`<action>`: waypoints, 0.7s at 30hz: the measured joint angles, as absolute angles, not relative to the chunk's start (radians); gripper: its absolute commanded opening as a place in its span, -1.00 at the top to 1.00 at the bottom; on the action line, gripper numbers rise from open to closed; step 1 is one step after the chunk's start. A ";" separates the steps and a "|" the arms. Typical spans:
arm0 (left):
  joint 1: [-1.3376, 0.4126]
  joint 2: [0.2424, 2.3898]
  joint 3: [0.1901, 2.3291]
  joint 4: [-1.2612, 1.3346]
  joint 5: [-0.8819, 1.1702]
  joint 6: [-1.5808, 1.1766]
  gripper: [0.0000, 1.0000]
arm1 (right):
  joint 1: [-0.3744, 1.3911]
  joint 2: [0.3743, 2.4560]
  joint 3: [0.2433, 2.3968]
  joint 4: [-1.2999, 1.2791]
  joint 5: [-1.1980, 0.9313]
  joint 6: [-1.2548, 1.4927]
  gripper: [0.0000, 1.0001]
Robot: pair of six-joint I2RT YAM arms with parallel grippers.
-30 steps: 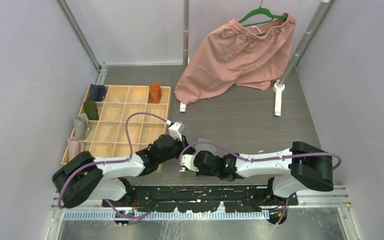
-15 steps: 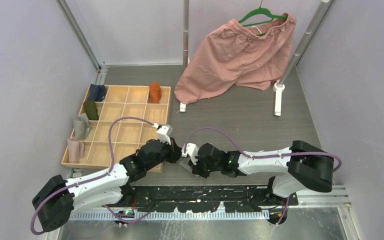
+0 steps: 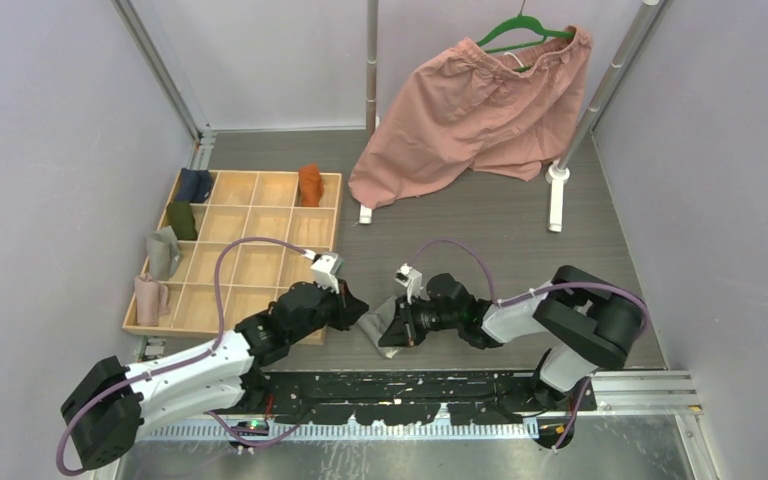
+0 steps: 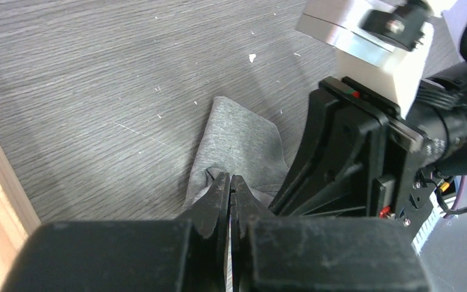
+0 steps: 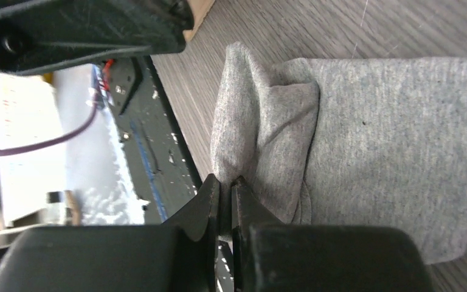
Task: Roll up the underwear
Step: Roll the underwear to the center of the board.
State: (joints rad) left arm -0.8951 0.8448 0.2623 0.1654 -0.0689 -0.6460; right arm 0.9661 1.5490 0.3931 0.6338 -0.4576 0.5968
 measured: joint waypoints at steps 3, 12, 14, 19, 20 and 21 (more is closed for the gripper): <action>-0.895 0.855 0.262 0.171 -0.053 -0.646 0.99 | 0.936 1.626 0.354 0.811 -0.509 0.738 0.99; -0.895 0.947 0.262 0.216 0.030 -0.637 0.99 | 0.870 1.751 0.270 1.148 -0.551 1.000 0.95; -0.895 0.966 0.262 0.228 0.043 -0.632 0.99 | 0.865 1.751 0.261 1.170 -0.550 1.019 0.92; -0.895 1.021 0.265 0.263 0.073 -0.620 0.99 | 0.862 1.724 0.239 1.168 -0.536 1.032 0.81; -0.896 1.037 0.267 0.274 0.078 -0.620 0.99 | 0.862 1.715 0.235 1.162 -0.533 1.031 0.79; -0.897 1.056 0.272 0.284 0.084 -0.619 0.99 | 0.862 1.709 0.233 1.155 -0.532 1.031 0.76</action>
State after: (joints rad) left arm -0.8967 1.0561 0.2718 0.2836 0.0837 -0.6193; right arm 0.8616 1.7092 0.2333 1.1553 -0.5316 1.0306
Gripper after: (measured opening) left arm 0.012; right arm 0.105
